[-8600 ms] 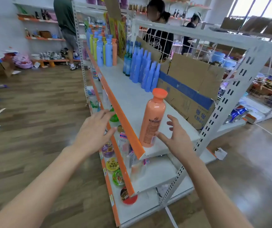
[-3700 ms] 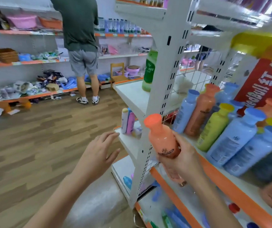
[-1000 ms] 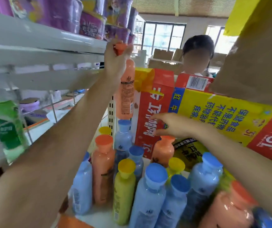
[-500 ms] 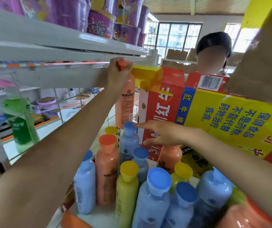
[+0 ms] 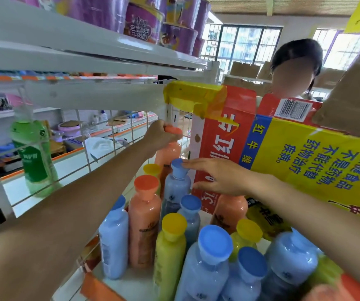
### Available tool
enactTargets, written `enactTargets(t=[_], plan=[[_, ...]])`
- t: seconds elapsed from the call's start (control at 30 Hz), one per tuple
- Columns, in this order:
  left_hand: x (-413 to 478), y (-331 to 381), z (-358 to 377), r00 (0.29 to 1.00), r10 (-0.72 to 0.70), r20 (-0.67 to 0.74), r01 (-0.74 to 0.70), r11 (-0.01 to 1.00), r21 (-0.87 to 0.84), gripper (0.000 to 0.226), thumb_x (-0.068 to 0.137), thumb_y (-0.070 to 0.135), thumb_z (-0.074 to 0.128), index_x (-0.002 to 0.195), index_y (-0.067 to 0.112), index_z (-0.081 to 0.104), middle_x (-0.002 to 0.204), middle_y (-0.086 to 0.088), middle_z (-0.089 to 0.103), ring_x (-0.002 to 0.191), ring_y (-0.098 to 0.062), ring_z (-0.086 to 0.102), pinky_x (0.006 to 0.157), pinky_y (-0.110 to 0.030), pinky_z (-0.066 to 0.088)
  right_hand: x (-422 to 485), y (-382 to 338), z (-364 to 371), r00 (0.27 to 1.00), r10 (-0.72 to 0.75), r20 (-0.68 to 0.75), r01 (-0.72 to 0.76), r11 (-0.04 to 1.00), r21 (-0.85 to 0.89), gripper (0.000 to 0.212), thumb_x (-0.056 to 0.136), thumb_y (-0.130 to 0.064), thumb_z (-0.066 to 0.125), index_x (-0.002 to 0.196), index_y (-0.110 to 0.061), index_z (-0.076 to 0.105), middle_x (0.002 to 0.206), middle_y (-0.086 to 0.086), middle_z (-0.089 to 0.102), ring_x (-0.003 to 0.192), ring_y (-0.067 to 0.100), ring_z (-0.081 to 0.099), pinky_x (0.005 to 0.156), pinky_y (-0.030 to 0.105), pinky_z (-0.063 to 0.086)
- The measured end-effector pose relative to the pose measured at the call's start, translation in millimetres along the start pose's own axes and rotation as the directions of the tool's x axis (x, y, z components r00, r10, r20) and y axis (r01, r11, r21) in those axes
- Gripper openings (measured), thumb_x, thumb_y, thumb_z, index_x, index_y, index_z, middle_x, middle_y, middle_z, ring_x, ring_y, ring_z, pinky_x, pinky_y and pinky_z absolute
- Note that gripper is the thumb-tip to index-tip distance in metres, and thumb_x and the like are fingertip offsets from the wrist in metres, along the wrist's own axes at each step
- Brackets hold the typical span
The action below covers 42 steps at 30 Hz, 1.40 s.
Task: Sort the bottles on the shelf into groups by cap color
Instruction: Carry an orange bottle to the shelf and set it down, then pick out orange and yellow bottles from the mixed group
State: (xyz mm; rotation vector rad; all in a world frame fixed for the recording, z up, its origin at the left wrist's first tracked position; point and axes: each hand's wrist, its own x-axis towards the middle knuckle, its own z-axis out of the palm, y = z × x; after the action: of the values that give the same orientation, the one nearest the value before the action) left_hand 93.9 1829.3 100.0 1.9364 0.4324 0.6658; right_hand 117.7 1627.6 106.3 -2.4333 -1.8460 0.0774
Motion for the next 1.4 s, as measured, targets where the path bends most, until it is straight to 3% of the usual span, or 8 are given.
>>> enactTargets(t=[0.17,0.37,0.67,0.93,1.03,1.1,1.23,1.4], plan=[[-2.4,-25.2,-2.6,0.988,-0.077,0.136,0.053,0.985,0.166,0.051,0.076,0.016,0.073,0.119,0.003,0.049,0.120,-0.016,0.054,0.104,-0.026,0.053,0.081,-0.034,0.045,2.7,7.3,11.4,0.994,-0.020,-0.103,0.026,0.998,0.054,0.053,0.091,-0.026,0.055,0.141,-0.025,0.036,0.147,-0.008,0.036,0.134,0.010,0.036,0.108,0.023,0.027],[-2.6,-38.9,-4.9,0.987,-0.071,0.147,0.044,0.982,0.184,0.051,0.079,0.015,0.070,0.122,0.006,0.046,0.123,-0.015,0.050,0.102,-0.025,0.050,0.078,-0.031,0.041,4.6,10.8,18.5,0.983,-0.011,-0.183,0.030,0.994,0.102,0.048,0.091,-0.024,0.055,0.137,-0.026,0.042,0.144,-0.007,0.042,0.132,0.012,0.039,0.111,0.035,0.031],[-5.1,-43.8,-1.0,0.990,-0.022,0.138,-0.004,0.982,0.189,0.043,0.086,0.013,0.061,0.124,0.007,0.044,0.128,-0.016,0.049,0.112,-0.029,0.049,0.081,-0.030,0.041,4.2,12.7,20.4,0.976,-0.006,-0.216,0.039,0.988,0.148,0.045,0.091,-0.022,0.056,0.135,-0.026,0.046,0.142,-0.008,0.045,0.130,0.011,0.041,0.110,0.036,0.032],[-12.3,-36.6,-3.2,0.977,-0.027,0.210,-0.078,0.877,0.474,0.049,0.094,0.026,0.049,0.138,0.013,0.033,0.130,-0.015,0.049,0.111,-0.029,0.051,0.088,-0.034,0.041,4.0,12.9,21.8,0.974,-0.010,-0.225,0.041,0.990,0.137,0.046,0.090,-0.021,0.056,0.135,-0.026,0.045,0.142,-0.008,0.045,0.130,0.011,0.041,0.110,0.035,0.032],[-17.3,-30.1,-11.1,0.967,-0.079,0.241,-0.055,0.863,0.502,0.056,0.093,0.027,0.051,0.141,0.014,0.027,0.136,-0.015,0.045,0.114,-0.029,0.050,0.092,-0.037,0.044,3.5,12.5,21.5,0.974,-0.014,-0.228,0.047,0.989,0.138,0.046,0.090,-0.021,0.056,0.134,-0.025,0.046,0.141,-0.007,0.045,0.130,0.012,0.041,0.109,0.035,0.033],[-24.9,-23.7,-16.9,0.978,-0.090,0.190,-0.011,0.880,0.474,0.060,0.092,0.026,0.052,0.143,0.012,0.023,0.141,-0.014,0.040,0.120,-0.028,0.047,0.094,-0.037,0.042,3.7,11.8,21.1,0.974,-0.020,-0.228,0.053,0.989,0.138,0.046,0.090,-0.022,0.056,0.134,-0.024,0.046,0.141,-0.006,0.045,0.130,0.012,0.041,0.109,0.034,0.033],[-46.3,-10.9,-29.9,0.997,0.013,0.071,-0.040,0.917,0.397,0.048,0.091,0.026,0.054,0.135,0.014,0.040,0.137,-0.010,0.046,0.118,-0.025,0.050,0.098,-0.039,0.042,2.2,9.8,20.6,0.971,-0.033,-0.237,0.065,0.989,0.130,0.046,0.091,-0.021,0.055,0.135,-0.022,0.045,0.142,-0.005,0.044,0.130,0.012,0.040,0.108,0.026,0.029],[-84.3,4.2,-47.4,0.994,0.101,0.046,-0.111,0.918,0.380,0.034,0.090,0.023,0.055,0.123,0.014,0.054,0.126,-0.004,0.056,0.107,-0.017,0.054,0.088,-0.029,0.041,0.7,7.5,19.9,0.971,-0.045,-0.235,0.067,0.994,0.084,0.047,0.091,-0.021,0.054,0.137,-0.022,0.042,0.144,-0.005,0.042,0.130,0.012,0.039,0.102,0.018,0.026]])
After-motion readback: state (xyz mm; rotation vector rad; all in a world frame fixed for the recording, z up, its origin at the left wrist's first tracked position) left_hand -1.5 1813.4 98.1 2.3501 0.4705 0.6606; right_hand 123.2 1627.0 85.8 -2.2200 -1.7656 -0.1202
